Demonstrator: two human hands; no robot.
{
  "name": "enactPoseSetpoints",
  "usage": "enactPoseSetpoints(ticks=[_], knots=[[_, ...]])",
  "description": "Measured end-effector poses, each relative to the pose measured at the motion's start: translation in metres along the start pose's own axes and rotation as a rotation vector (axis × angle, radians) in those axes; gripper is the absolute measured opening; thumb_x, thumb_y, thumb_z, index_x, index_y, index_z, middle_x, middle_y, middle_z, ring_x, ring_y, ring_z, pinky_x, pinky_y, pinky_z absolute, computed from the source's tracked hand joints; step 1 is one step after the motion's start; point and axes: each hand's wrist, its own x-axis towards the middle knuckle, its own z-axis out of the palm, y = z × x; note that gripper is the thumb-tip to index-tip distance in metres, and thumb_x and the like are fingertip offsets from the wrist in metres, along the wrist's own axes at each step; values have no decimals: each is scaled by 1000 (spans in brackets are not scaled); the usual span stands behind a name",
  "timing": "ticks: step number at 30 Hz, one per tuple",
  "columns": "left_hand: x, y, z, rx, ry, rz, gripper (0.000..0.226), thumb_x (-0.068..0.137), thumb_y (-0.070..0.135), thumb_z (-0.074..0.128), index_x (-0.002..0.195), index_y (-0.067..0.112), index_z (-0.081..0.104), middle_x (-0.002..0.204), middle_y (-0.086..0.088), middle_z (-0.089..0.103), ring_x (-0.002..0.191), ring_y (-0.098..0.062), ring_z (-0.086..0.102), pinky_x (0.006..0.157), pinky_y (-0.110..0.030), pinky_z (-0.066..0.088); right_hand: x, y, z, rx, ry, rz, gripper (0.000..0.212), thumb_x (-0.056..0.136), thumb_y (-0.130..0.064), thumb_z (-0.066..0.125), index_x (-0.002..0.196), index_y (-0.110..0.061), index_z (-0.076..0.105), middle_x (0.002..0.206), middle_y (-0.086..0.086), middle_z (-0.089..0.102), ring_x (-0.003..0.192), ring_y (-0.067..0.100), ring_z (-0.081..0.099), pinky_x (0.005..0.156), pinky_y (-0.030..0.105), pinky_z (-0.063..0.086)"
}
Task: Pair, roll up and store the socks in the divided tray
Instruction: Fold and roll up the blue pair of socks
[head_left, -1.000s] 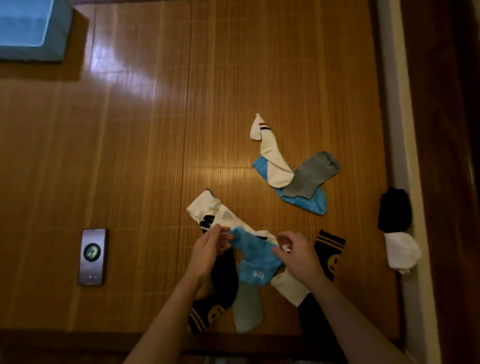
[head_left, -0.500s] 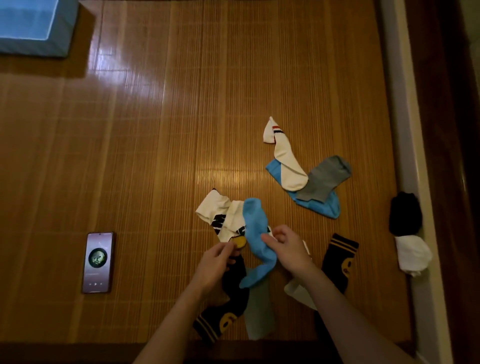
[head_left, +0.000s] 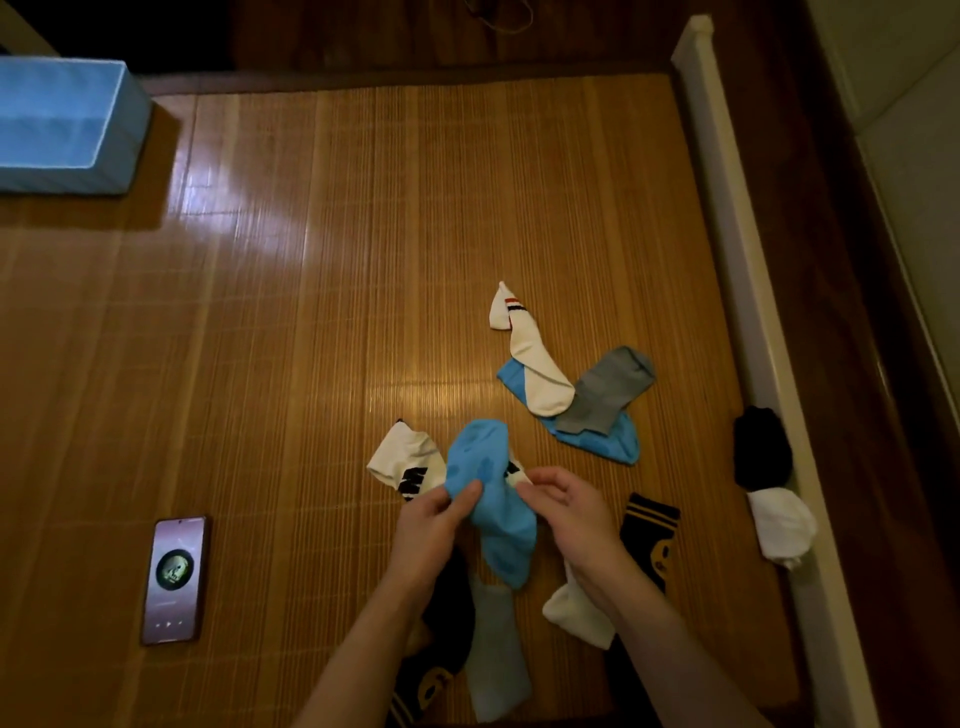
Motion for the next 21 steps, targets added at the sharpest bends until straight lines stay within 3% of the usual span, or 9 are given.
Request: enactPoseSetpoints(ticks=[3, 5, 9, 13, 15, 18, 19, 21], knots=[[-6, 4, 8, 126, 33, 103, 20, 92, 33, 71, 102, 17, 79, 97, 1, 81, 95, -17, 76, 79, -31, 62, -6, -2, -13, 21, 84, -7, 10, 91, -14, 72, 102, -14, 71, 95, 4, 79, 90, 18, 74, 74, 29, 58], [-7, 6, 15, 234, 73, 165, 19, 93, 34, 72, 91, 17, 80, 89, 0, 80, 89, -19, 75, 79, -39, 60, -9, -4, -22, 58, 129, -23, 12, 90, -14, 73, 102, -13, 72, 96, 3, 78, 92, 19, 75, 81, 36, 61], [-12, 12, 30, 261, 64, 178, 20, 91, 35, 72, 85, 17, 80, 86, 2, 80, 85, -15, 76, 72, -31, 61, -8, -7, -40, 41, 186, -20, 11, 88, -14, 76, 97, -19, 74, 93, -2, 78, 90, 14, 74, 80, 36, 62], [-11, 15, 35, 312, 83, 122, 29, 86, 39, 77, 82, 10, 80, 82, -7, 78, 85, -26, 75, 79, -48, 61, -1, -4, -62, 42, 289, -34, 15, 89, -9, 73, 99, -20, 73, 95, 0, 76, 89, 15, 73, 73, 31, 61], [-8, 16, 35, 167, 85, 44, 32, 81, 41, 76, 87, 10, 80, 90, -11, 79, 92, -29, 75, 80, -46, 61, 4, 0, -76, -96, 191, -3, 21, 90, -5, 71, 103, -22, 72, 96, 1, 75, 87, 14, 72, 68, 24, 57], [-3, 21, 40, -395, 36, -153, 33, 84, 30, 71, 110, 9, 77, 113, -15, 77, 102, -27, 76, 75, -39, 63, 13, 9, -92, -286, -190, 132, 37, 87, -5, 74, 118, -23, 67, 92, 6, 77, 84, 17, 75, 68, 21, 56], [-1, 22, 41, -510, 21, -180, 38, 87, 27, 69, 119, 8, 72, 120, -15, 75, 106, -27, 75, 74, -38, 63, 18, 12, -98, -337, -168, 142, 38, 87, -6, 74, 120, -23, 66, 94, 7, 77, 86, 18, 74, 69, 21, 55], [3, 23, 46, -617, 1, -204, 42, 89, 23, 67, 129, 9, 66, 126, -15, 72, 111, -29, 73, 76, -41, 64, 34, 16, -110, -384, 52, 143, 31, 89, -8, 70, 119, -19, 68, 99, 4, 74, 91, 17, 71, 73, 24, 53]])
